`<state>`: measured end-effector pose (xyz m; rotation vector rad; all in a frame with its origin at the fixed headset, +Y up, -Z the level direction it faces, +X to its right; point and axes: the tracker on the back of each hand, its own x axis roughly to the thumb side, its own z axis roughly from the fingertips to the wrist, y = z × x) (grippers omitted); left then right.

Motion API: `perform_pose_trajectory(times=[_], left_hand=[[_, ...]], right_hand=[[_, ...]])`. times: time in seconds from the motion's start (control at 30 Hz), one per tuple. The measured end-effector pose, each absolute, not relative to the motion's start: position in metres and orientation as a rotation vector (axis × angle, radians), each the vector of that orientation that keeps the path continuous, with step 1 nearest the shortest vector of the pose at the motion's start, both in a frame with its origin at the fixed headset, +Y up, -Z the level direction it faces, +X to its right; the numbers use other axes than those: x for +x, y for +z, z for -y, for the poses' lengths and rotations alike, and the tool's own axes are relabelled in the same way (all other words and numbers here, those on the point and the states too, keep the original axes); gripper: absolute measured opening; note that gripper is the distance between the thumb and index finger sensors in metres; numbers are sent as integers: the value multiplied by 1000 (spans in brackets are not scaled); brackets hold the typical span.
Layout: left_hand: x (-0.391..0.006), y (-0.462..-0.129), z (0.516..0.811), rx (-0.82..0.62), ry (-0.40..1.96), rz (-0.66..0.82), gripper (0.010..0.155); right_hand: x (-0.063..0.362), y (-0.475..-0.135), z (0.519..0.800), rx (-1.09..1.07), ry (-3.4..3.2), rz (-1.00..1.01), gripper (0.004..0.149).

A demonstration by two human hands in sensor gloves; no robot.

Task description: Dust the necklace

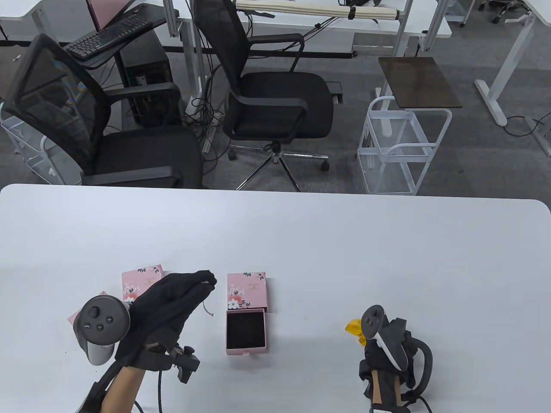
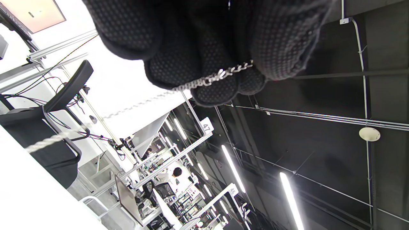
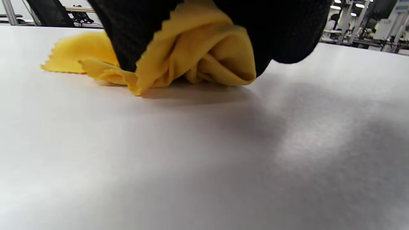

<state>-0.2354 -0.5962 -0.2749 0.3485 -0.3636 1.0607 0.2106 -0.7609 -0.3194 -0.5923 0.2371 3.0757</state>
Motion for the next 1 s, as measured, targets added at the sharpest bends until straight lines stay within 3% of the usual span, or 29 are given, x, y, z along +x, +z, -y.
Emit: perform_pose_trajectory(times=[0.2,0.47,0.7,1.0], left_hand=[[-233,-279,602,328,1050,348,37],[-224,-282,607,282,1035,368,37],[-228,-284,608,270,1067,357,37],[-232,-287,612,273,1072,306,38]], right_hand=[[208,-317,755,-590,3034,-124,39],[190,-303,702,-255,2380,231,40],[135,-303,660,110,1912,214,40],[58,-301,636,367,1750,167,41]])
